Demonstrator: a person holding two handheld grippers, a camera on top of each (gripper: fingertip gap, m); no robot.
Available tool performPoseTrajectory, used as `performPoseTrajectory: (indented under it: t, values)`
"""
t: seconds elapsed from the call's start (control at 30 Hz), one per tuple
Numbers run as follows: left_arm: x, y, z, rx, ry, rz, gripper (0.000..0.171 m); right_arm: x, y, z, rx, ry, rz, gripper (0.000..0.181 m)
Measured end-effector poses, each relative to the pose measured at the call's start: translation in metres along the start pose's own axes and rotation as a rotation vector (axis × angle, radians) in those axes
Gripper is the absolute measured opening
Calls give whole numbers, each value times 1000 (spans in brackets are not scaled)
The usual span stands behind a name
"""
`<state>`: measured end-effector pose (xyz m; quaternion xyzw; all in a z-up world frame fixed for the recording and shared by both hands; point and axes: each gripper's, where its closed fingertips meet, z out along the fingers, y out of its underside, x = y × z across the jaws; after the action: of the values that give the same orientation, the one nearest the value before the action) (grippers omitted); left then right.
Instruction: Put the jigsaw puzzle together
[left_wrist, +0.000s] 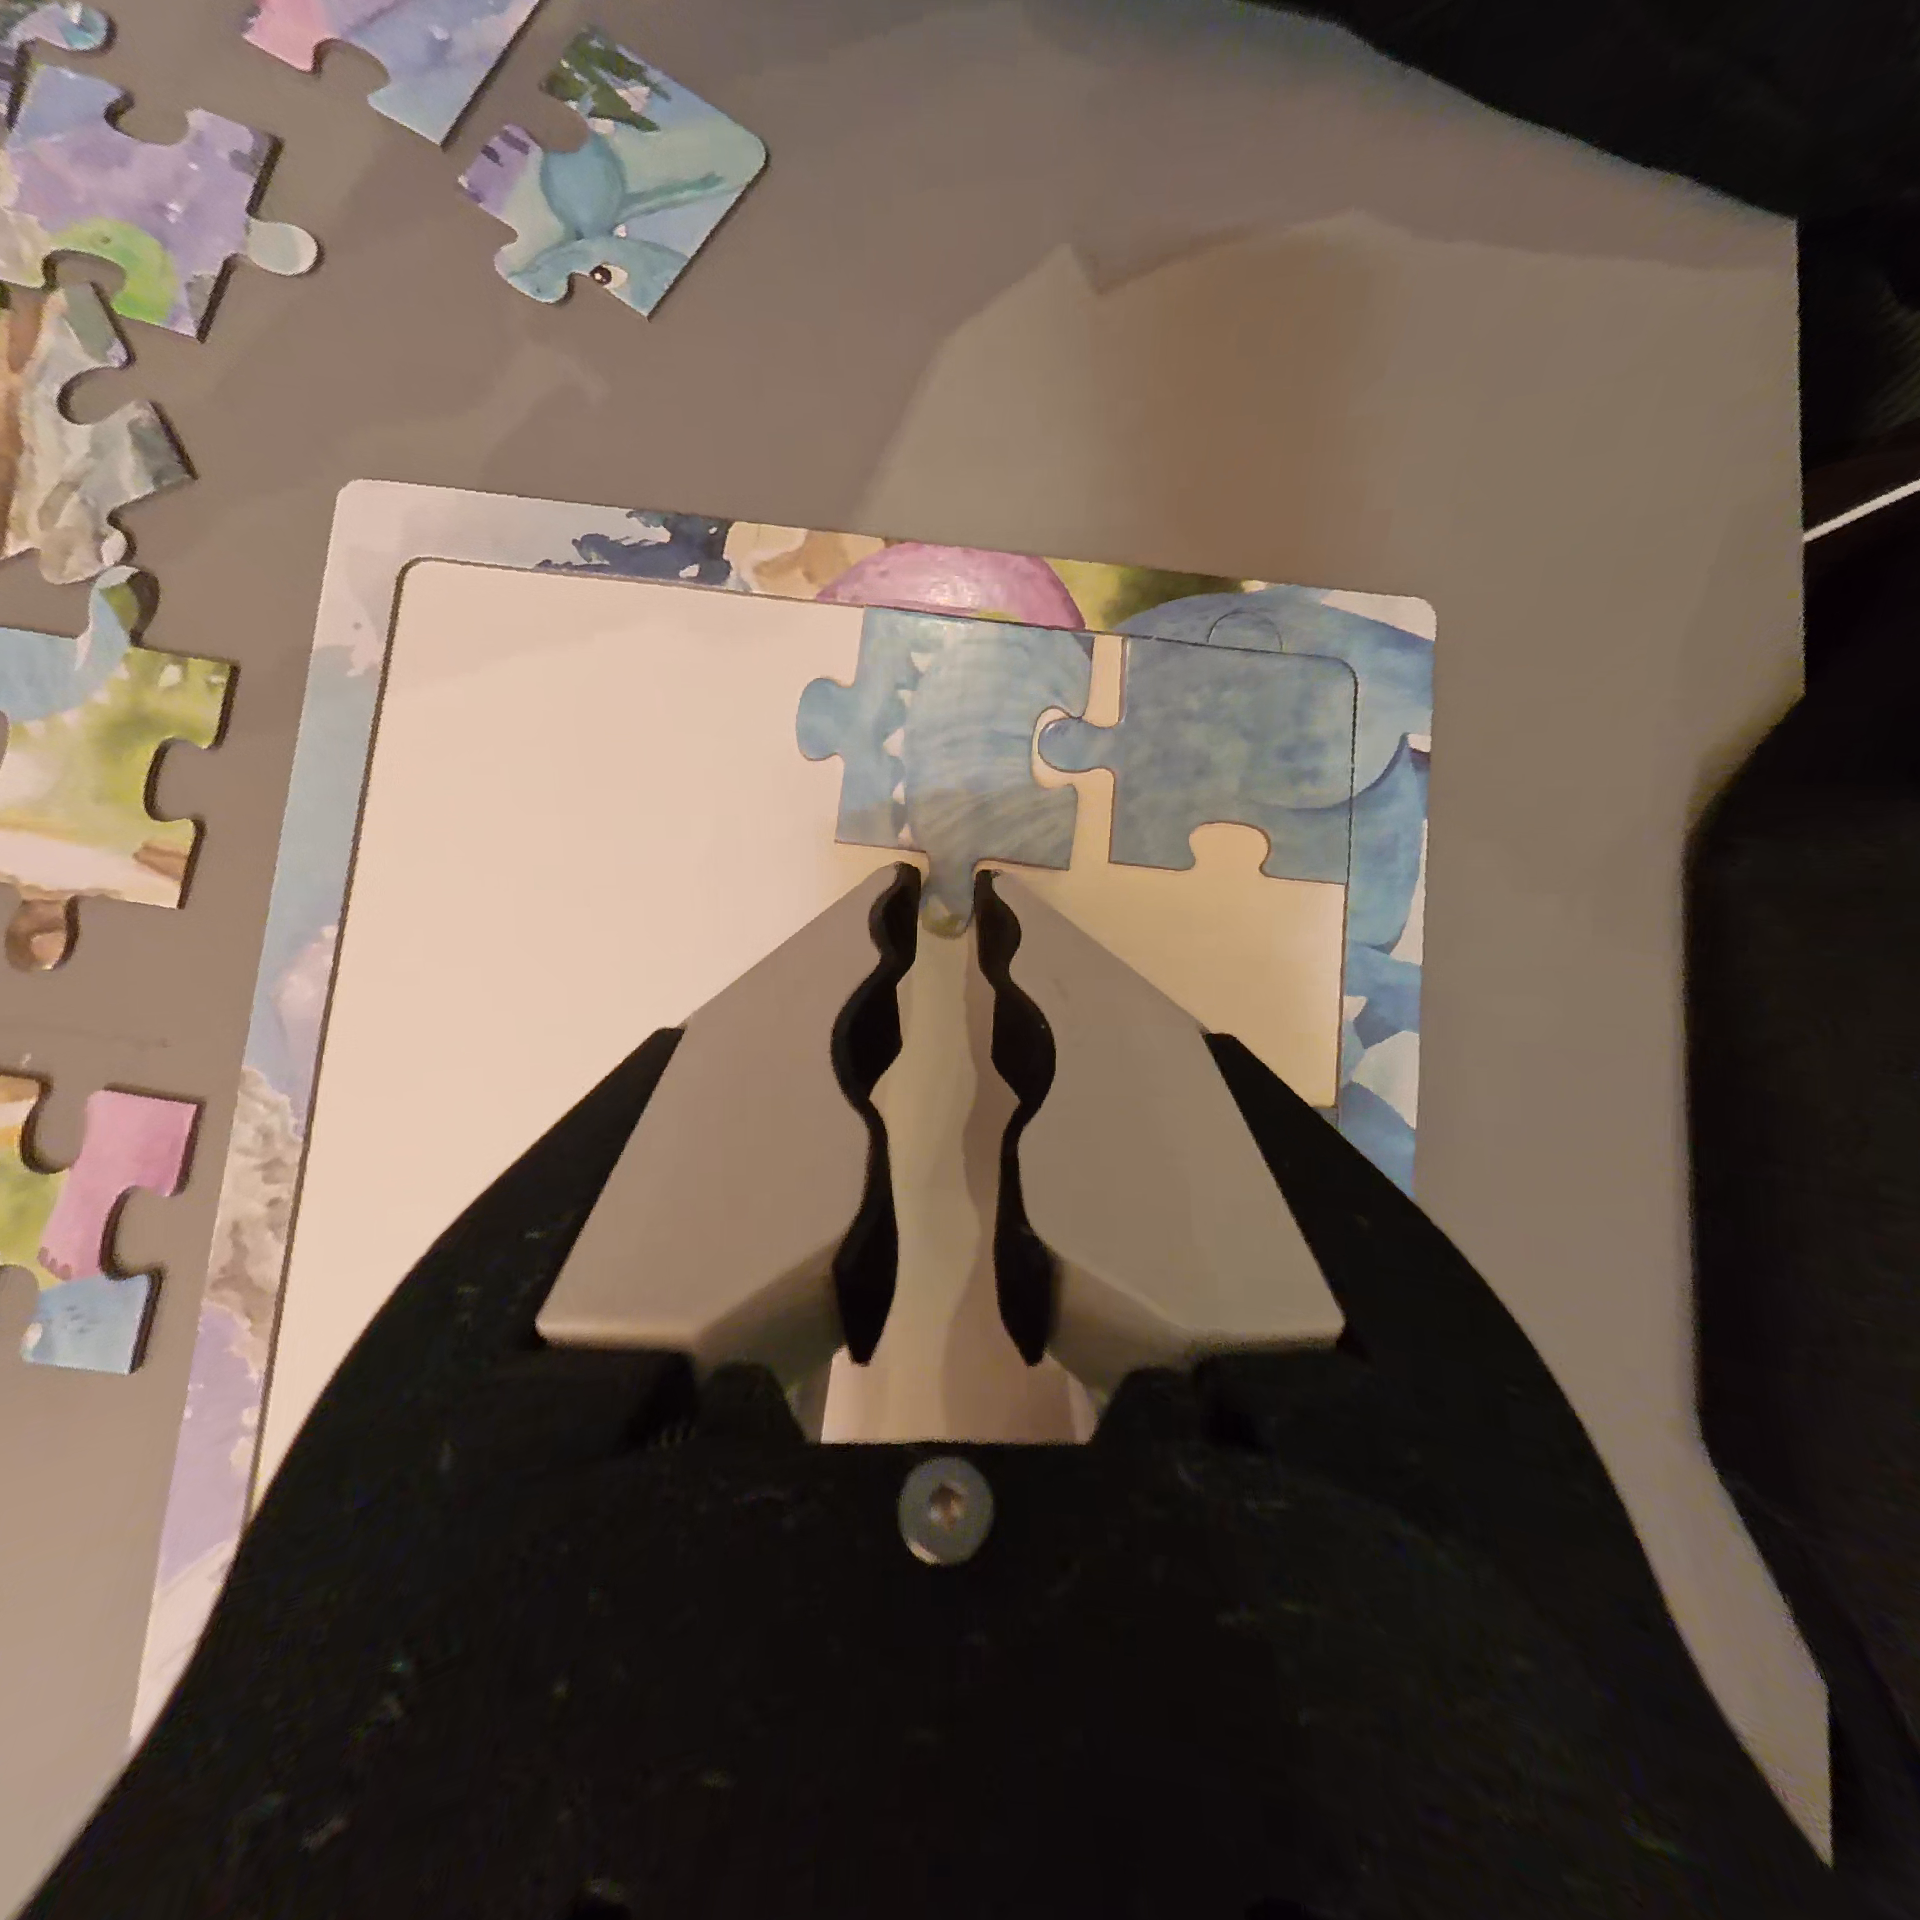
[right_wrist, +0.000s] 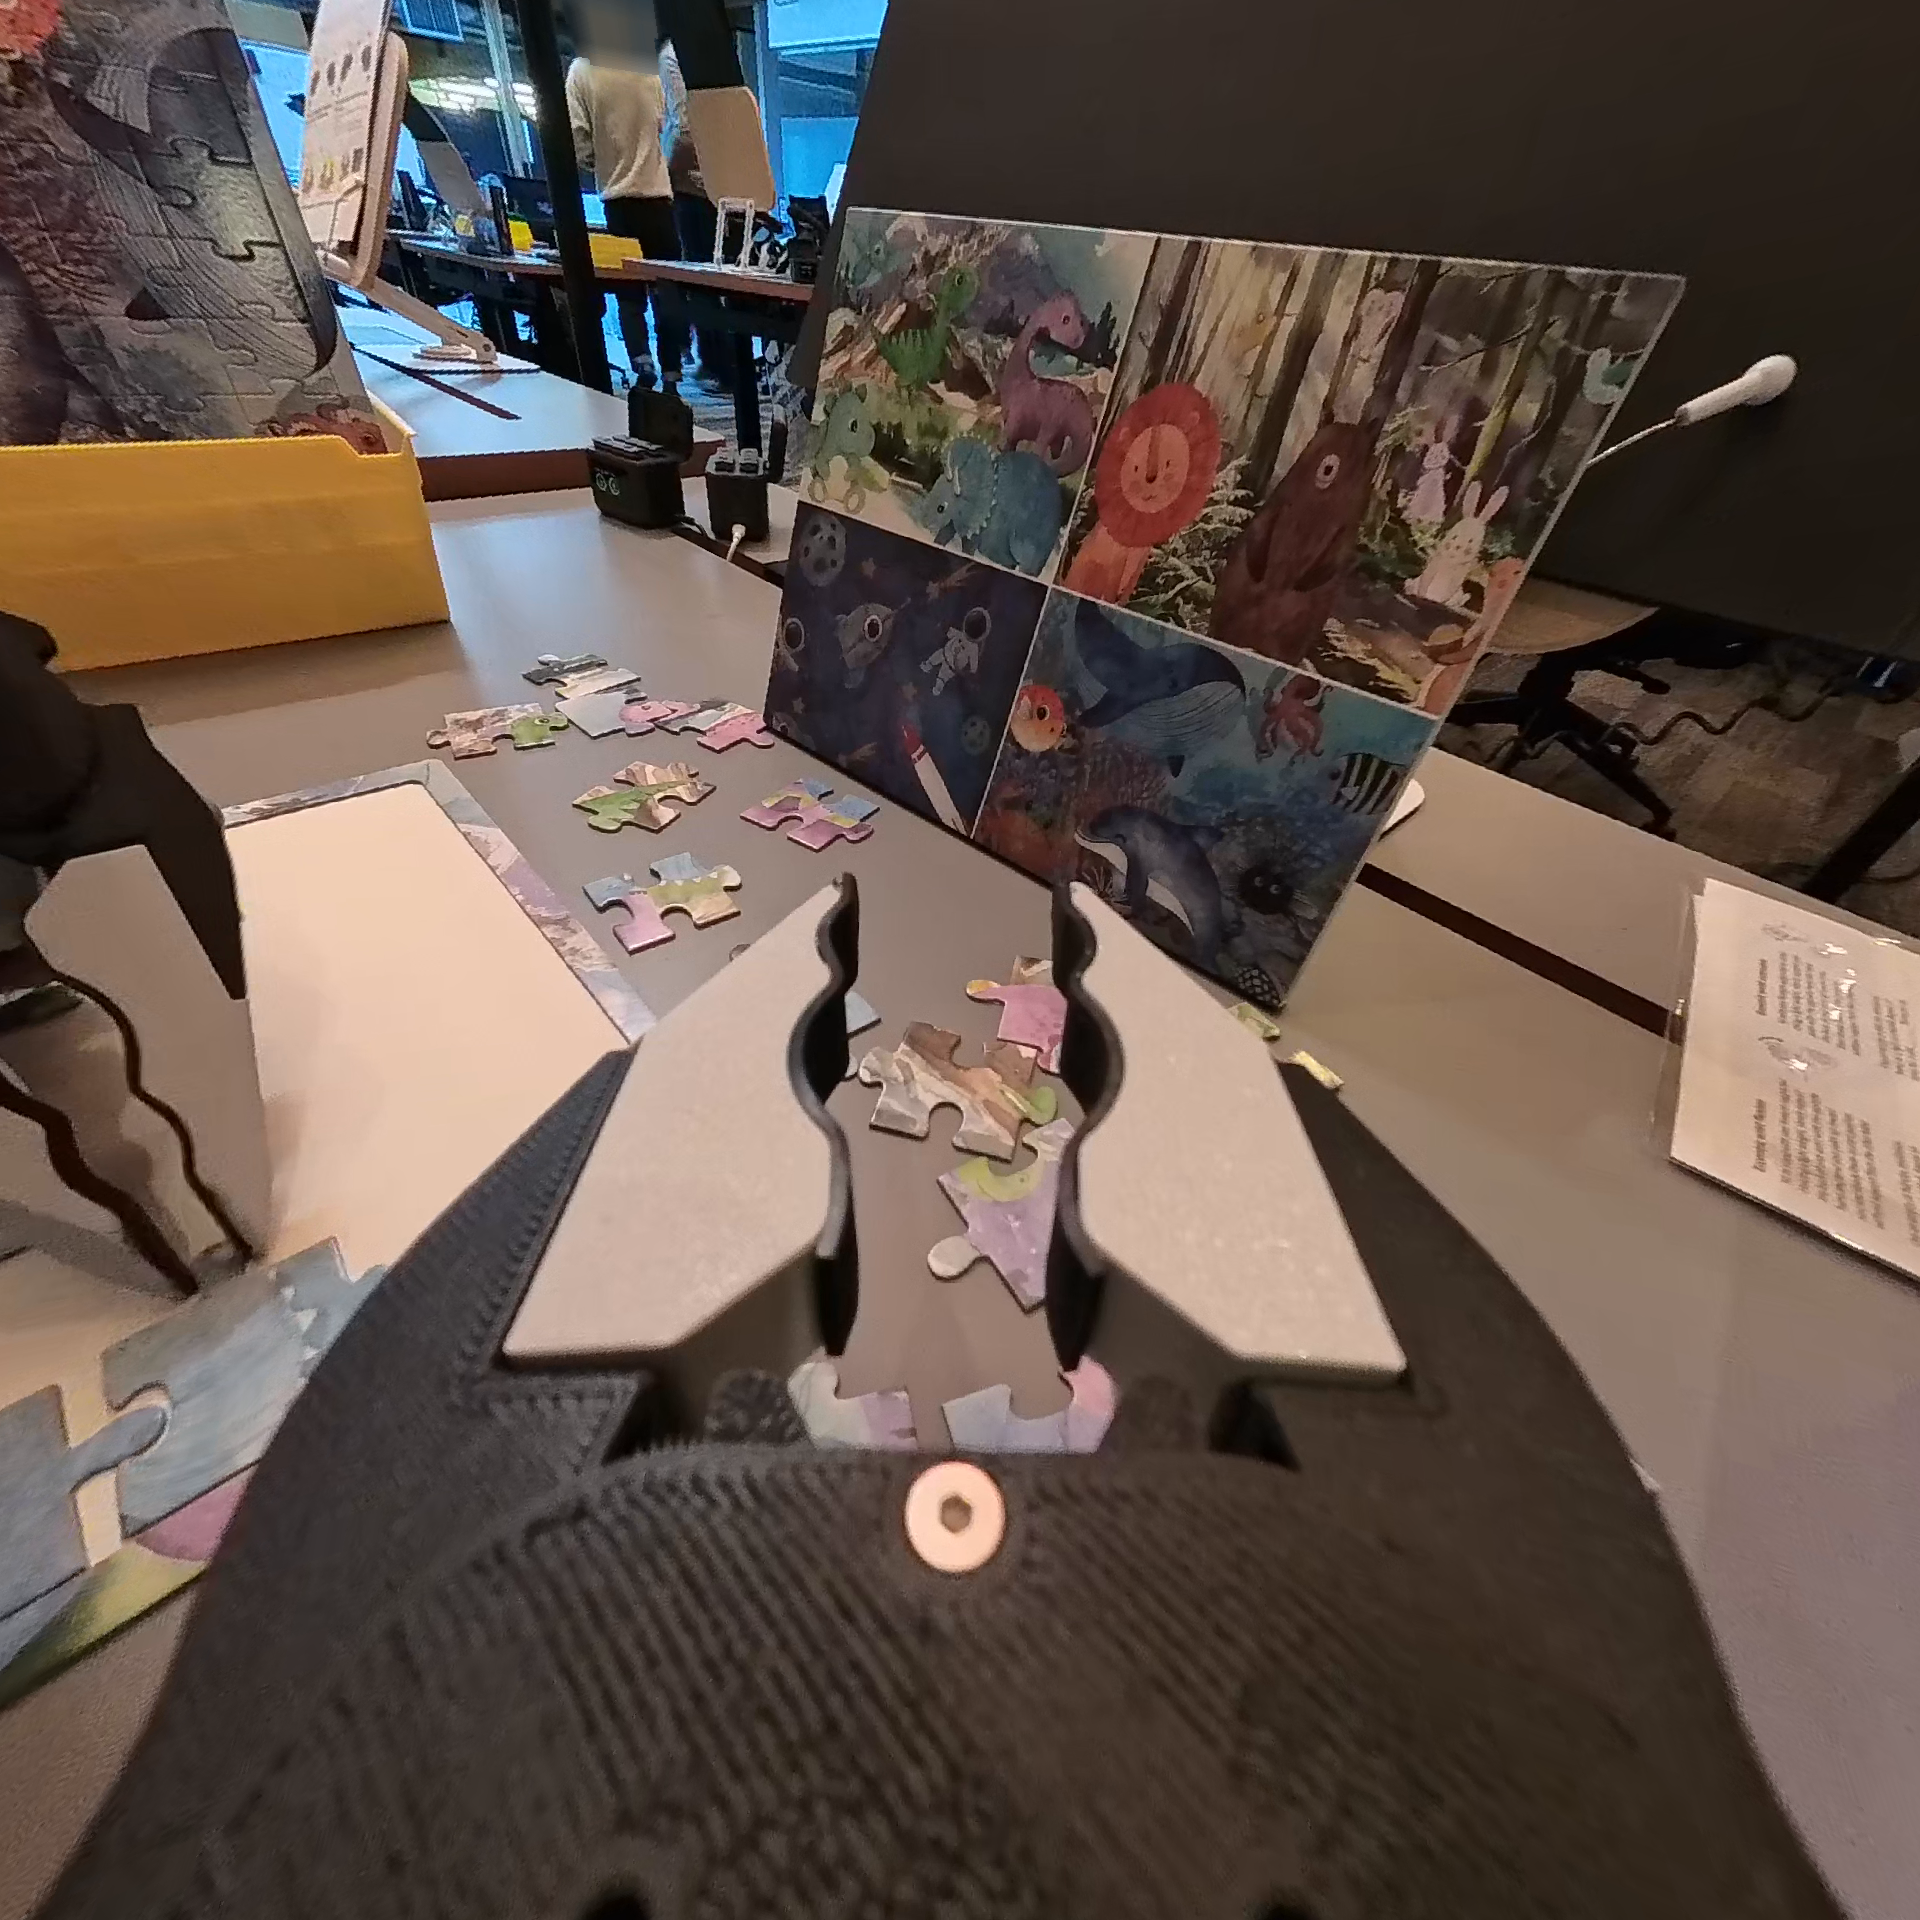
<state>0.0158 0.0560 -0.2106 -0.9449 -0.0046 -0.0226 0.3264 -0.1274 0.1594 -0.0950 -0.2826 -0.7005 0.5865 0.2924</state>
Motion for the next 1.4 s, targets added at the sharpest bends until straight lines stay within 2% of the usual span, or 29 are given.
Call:
performPoseTrajectory:
  t: [0.43,0.87,1.17,1.4]
  values:
    - [-22,6,-8,24,-30,-67,7,-1,-2,-1,4,-1,-5,36]
    - [-41,21,-22,-11,-72,-90,7,-1,-2,-1,5,1,-5,36]
    - [-31,31,-29,-6,16,-72,7,-1,-1,0,0,-1,-4,36]
    - [-30,32,-30,-14,9,-75,7,-1,1,1,-6,-2,-1,36]
